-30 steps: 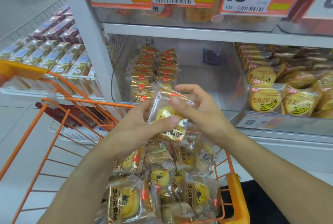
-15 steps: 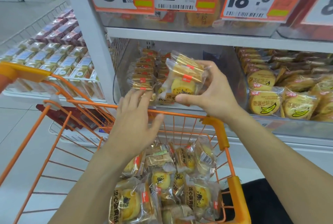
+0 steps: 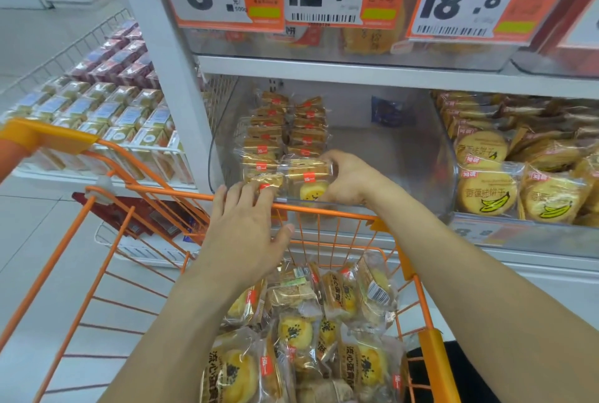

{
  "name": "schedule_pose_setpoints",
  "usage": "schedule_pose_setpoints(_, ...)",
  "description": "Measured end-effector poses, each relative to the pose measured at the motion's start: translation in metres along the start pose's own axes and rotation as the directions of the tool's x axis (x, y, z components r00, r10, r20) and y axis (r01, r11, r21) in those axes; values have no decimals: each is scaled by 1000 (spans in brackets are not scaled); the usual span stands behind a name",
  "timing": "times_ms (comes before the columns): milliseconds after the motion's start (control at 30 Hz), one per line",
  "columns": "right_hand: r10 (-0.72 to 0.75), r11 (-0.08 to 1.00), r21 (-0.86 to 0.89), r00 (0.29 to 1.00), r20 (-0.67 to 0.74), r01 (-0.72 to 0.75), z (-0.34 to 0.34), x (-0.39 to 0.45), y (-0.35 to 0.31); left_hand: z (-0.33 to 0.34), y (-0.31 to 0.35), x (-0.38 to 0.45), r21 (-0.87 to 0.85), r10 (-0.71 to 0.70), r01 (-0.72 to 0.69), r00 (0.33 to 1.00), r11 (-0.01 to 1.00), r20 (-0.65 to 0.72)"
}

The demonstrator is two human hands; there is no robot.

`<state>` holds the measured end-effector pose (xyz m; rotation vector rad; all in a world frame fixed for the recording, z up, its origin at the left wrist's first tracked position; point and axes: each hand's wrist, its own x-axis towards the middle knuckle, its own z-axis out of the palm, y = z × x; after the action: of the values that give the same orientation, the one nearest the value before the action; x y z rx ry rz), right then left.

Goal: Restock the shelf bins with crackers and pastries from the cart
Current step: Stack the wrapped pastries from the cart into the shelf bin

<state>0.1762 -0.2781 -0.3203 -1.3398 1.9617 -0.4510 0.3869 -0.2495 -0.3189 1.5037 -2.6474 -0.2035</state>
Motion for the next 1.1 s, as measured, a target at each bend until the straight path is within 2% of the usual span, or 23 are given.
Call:
schedule_pose_setpoints(67, 8, 999, -50, 1000, 24, -7, 0, -3, -2, 0, -1, 1, -14, 0, 0, 1000, 1000, 2)
schedule_pose_setpoints(167, 52, 998, 20, 996, 79, -54, -10, -13, -1, 0, -2, 0, -8, -1, 1, 1000, 1000, 0)
schedule_pose_setpoints(400, 121, 970, 200, 989, 87, -137, -19, -23, -3, -2, -3, 0, -43, 11, -11, 1000, 999, 4)
schedule_pose_setpoints(533, 103, 969, 220, 992, 76, -117, -16, -19, 0, -2, -3, -1, -74, 10, -10, 1000, 997, 5)
schedule_pose_setpoints(633, 58, 969, 233, 991, 118, -85, -12, -17, -2, -4, -3, -1, -82, -8, 11, 999, 997, 43)
schedule_pose_setpoints(733, 50, 978, 192, 985, 165, -81, -16, -22, -7, -11, -3, -1, -178, -13, 14, 1000, 984, 5)
schedule_pose_setpoints(767, 46, 984, 162, 989, 138, -69, -19, -26, -8, -15, -3, -2, -221, -14, 4, 999, 975, -44)
schedule_pose_setpoints(833, -45, 996, 79, 998, -48, 48, -25, -35, -11, -25, 0, -5, -301, -27, -19, 989, 953, -147)
schedule_pose_setpoints(900, -212, 973, 20, 928, -306, 229, -26, -50, -17, -31, 0, -9, -358, -66, 5, 985, 934, -158)
schedule_pose_setpoints(933, -266, 952, 43, 891, -367, 302, -25, -60, -22, -33, -1, -10, -345, -87, 44, 990, 938, -110)
schedule_pose_setpoints(967, -304, 931, 81, 881, -362, 355, -22, -69, -25, -32, -3, -12, -285, -97, 88, 995, 954, -19)
schedule_pose_setpoints(1000, -345, 916, 101, 891, -297, 388, -19, -78, -26, -28, -5, -12, -189, -115, 136, 986, 972, 120)
schedule_pose_setpoints(1033, -392, 909, 79, 903, -175, 410, -15, -86, -27, -23, -7, -13, -84, -155, 186, 946, 979, 285)
schedule_pose_setpoints(1100, -420, 896, -79, 893, 161, 436, -4, -101, -22, -13, -10, -14, 50, -242, 257, 802, 965, 546)
